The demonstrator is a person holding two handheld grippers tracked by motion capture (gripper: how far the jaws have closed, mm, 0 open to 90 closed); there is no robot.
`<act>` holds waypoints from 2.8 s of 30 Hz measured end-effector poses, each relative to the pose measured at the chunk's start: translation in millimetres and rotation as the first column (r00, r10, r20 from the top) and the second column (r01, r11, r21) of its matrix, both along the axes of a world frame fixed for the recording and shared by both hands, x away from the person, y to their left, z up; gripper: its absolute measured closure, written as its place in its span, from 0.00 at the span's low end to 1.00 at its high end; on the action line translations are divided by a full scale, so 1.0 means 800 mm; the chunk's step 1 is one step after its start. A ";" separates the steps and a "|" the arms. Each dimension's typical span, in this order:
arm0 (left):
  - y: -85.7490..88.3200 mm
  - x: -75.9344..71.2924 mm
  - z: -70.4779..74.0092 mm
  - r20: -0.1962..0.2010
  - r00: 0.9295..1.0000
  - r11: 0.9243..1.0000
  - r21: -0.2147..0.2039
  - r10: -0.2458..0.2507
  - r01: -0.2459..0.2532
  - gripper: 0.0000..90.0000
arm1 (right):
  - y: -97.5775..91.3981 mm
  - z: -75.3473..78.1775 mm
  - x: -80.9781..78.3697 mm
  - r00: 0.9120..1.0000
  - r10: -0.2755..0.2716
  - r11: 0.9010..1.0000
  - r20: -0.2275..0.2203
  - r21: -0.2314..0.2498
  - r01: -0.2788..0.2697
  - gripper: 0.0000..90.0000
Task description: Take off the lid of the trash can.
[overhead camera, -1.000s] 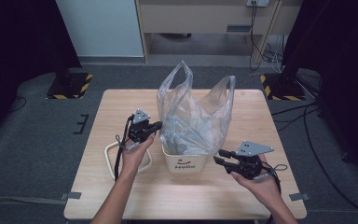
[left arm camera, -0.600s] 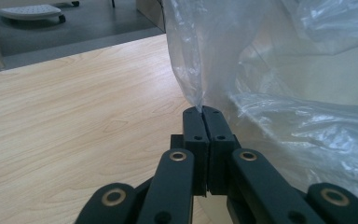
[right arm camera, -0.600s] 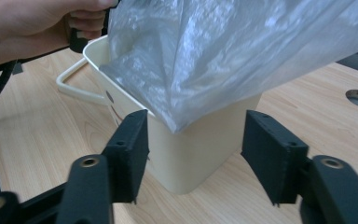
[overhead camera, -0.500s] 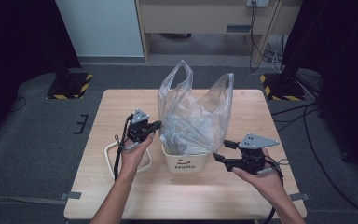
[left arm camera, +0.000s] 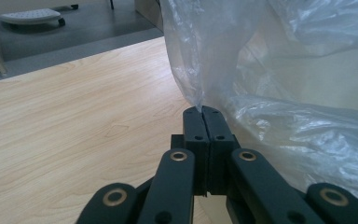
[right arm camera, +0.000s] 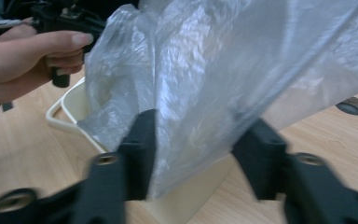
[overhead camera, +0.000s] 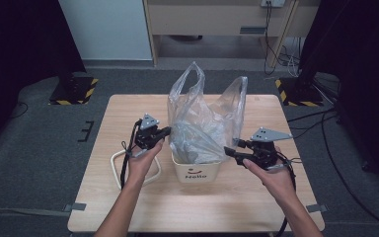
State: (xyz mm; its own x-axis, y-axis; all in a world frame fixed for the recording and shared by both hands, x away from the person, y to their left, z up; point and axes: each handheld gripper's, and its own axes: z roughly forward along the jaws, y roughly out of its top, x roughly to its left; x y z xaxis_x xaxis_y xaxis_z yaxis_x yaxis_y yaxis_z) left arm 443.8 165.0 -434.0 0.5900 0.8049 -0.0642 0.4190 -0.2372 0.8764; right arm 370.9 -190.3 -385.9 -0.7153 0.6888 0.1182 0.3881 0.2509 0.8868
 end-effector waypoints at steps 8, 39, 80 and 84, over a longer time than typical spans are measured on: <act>0.006 -0.004 0.003 0.027 0.999 1.000 -0.008 0.027 -0.027 1.00 | 0.000 0.002 -0.014 0.998 0.050 0.999 0.043 -0.007 -0.050 1.00; -0.018 0.003 -0.022 -0.025 0.999 0.997 -0.075 0.020 -0.022 1.00 | 0.028 -0.081 -0.038 0.990 0.134 0.980 -0.034 -0.143 -0.137 1.00; -0.044 0.026 -0.032 -0.072 0.997 0.996 -0.091 -0.003 -0.003 1.00 | 0.007 -0.080 -0.020 0.996 0.078 0.976 -0.030 -0.201 -0.083 1.00; -0.050 0.031 -0.029 -0.067 0.998 0.998 -0.067 -0.006 0.001 1.00 | 0.006 -0.080 -0.022 0.997 0.068 0.977 -0.035 -0.198 -0.073 1.00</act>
State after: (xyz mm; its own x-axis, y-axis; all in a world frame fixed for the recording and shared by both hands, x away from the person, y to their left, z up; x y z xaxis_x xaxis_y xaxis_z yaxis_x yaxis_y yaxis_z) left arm 468.8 124.7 -457.1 0.5853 0.7954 -0.1574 0.4769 -0.1807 0.8602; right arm 353.6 -185.8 -449.8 -0.7611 0.6486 0.0039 0.3867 0.4489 0.8056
